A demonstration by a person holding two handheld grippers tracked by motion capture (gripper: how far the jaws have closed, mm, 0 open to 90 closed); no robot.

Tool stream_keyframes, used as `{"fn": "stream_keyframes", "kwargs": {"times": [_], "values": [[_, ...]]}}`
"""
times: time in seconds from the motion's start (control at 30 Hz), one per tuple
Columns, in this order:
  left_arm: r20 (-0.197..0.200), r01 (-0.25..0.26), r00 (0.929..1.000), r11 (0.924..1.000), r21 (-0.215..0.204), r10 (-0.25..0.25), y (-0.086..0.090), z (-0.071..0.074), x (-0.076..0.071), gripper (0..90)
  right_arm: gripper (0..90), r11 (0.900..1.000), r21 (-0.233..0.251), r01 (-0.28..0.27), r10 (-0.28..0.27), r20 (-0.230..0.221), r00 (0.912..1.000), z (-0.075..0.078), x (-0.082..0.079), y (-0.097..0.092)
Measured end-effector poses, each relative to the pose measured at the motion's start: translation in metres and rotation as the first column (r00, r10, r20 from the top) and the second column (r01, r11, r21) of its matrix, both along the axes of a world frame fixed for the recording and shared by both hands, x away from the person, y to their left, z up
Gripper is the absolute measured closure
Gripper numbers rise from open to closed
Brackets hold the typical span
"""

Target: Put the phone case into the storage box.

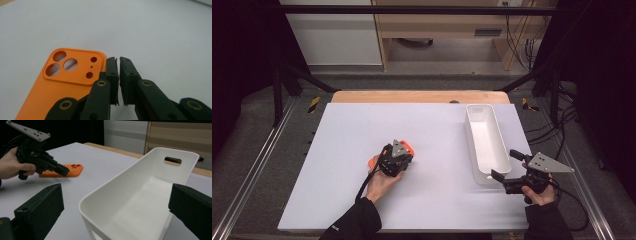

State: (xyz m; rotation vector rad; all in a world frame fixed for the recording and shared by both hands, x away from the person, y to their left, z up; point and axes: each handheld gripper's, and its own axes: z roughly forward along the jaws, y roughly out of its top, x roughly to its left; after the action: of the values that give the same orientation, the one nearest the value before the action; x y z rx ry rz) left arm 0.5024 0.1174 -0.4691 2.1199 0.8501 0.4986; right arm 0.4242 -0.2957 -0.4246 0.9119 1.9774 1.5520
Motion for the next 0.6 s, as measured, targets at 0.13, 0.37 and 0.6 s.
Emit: {"fn": "stream_keyframes", "kwargs": {"times": [0.13,0.37,0.6], "values": [[0.006,0.019,0.9998,0.9983,-0.056,-0.018,0.004,0.010,-0.005,79.9,0.3,1.0000,-0.002,0.000,0.000,0.000,1.0000,0.000,0.000,0.000],[0.007,0.041,0.9991,0.9948,-0.093,-0.041,0.016,0.023,-0.010,67.3,0.4,1.0000,0.000,0.000,0.000,0.001,1.0000,0.000,0.000,0.000],[0.021,0.050,0.9986,0.9887,-0.141,-0.048,0.034,0.037,-0.016,54.3,0.4,1.0000,0.001,-0.001,0.001,-0.001,1.0000,0.000,0.000,0.000]]}}
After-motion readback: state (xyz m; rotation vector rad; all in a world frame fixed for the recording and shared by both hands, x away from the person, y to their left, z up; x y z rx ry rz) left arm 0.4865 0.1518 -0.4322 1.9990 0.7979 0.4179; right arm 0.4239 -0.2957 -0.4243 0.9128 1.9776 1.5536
